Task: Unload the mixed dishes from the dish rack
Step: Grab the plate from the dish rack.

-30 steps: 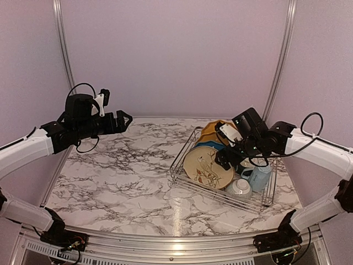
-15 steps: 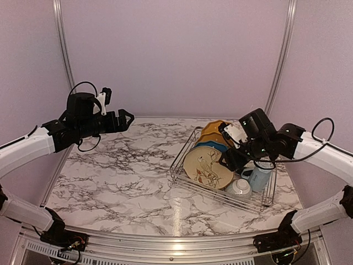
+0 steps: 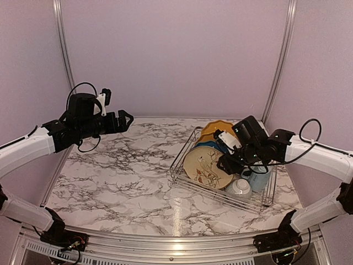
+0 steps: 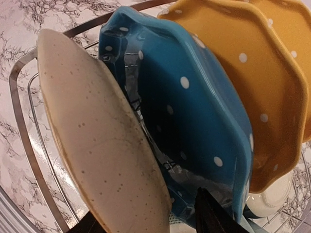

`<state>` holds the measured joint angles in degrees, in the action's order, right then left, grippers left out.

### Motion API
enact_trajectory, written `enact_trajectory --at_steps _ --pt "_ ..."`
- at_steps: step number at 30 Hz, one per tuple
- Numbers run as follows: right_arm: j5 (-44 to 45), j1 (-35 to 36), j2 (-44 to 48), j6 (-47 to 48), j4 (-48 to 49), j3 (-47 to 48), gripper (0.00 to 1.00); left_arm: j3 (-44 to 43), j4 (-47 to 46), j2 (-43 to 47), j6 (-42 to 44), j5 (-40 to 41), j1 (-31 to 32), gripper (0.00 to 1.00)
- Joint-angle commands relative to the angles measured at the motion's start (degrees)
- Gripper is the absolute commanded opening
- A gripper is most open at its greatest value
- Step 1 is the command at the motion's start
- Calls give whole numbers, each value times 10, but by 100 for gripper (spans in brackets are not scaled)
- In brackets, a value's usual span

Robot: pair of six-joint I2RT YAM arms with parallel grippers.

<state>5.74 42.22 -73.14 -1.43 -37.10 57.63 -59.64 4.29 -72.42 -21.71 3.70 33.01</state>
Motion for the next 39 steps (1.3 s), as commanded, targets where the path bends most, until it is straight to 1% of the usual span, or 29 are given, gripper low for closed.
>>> enact_trajectory --at_steps 1,2,4,5,10,15,25,32,39 --pt "2 4 -3 -9 38 1 51 -8 14 -7 -3 10 4 99" --pt "3 4 -4 -11 37 1 47 -8 14 -8 -3 11 4 99" --pt "-4 4 -4 -8 35 -1 36 -9 14 -8 -2 12 4 99" --pt "-12 4 -2 -2 37 -3 33 -10 14 -8 -1 12 4 99" --pt "-26 4 9 13 47 -11 26 -9 14 -8 2 12 4 99" --pt "-38 4 29 32 73 -14 22 -7 17 -10 5 8 4 99" --pt "-43 4 51 52 97 -12 1 -4 24 -5 4 18 4 99" --pt "-36 4 79 55 97 4 0 -9 28 -17 3 24 4 99" --pt "-21 4 127 51 112 10 0 -14 34 -28 -9 35 4 99"
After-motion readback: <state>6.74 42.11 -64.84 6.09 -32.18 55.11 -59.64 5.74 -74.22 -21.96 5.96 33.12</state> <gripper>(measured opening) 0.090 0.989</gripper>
